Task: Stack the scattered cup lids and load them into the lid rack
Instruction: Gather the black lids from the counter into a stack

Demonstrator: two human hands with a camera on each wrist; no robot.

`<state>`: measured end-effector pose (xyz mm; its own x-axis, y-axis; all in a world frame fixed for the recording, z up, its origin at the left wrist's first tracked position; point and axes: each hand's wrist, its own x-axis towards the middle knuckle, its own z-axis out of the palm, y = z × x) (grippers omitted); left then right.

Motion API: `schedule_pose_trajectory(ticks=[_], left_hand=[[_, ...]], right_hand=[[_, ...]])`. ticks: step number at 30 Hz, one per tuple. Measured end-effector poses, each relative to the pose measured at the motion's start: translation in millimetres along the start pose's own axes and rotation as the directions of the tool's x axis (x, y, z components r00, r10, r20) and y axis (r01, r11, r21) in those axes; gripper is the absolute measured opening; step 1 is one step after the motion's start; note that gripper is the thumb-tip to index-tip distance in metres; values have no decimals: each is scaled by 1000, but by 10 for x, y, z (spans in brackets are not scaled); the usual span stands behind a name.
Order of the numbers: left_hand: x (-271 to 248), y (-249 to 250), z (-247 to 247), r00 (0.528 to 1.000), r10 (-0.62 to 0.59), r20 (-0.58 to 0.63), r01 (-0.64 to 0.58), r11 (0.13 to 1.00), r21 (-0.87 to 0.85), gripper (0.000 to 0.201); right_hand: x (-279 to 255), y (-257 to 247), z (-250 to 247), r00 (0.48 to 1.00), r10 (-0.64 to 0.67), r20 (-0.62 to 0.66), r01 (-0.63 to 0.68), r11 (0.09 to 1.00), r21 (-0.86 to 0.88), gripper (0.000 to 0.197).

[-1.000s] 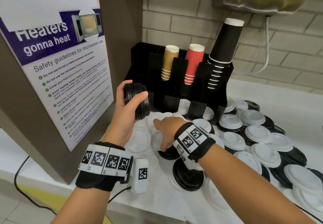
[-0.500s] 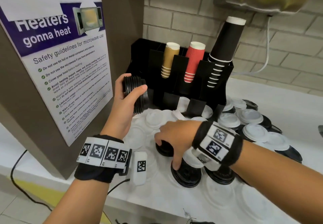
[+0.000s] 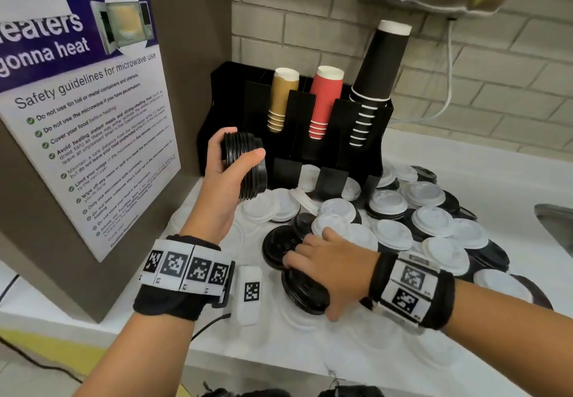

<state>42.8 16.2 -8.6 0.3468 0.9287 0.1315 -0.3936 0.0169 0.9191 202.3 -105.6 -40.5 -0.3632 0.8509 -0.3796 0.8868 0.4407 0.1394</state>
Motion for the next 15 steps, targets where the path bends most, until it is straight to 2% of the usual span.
schedule_pose_trajectory(ticks=[1, 3, 7, 11, 15], left_hand=[[-2, -5, 2, 1000, -3, 2, 3, 1000, 4, 56], [-12, -13, 8, 1000, -8, 8, 8, 1000, 10, 55], [-39, -36, 9, 1000, -20, 18, 20, 1000, 11, 57], [-68, -72, 16, 998, -49, 48, 49, 999, 0, 47], [-121, -164, 68, 986, -118, 119, 124, 991, -42, 45]], right_hand=[[-9, 35, -44, 999, 19, -32, -14, 990, 138, 91], [-10, 103, -112, 992, 90, -90, -46, 911, 409, 83], [19, 292, -208, 963, 218, -157, -36, 684, 729, 74], [43, 483, -322, 888, 390, -245, 30, 482, 876, 65], [17, 495, -352, 772, 539, -336, 245, 235, 941, 53]])
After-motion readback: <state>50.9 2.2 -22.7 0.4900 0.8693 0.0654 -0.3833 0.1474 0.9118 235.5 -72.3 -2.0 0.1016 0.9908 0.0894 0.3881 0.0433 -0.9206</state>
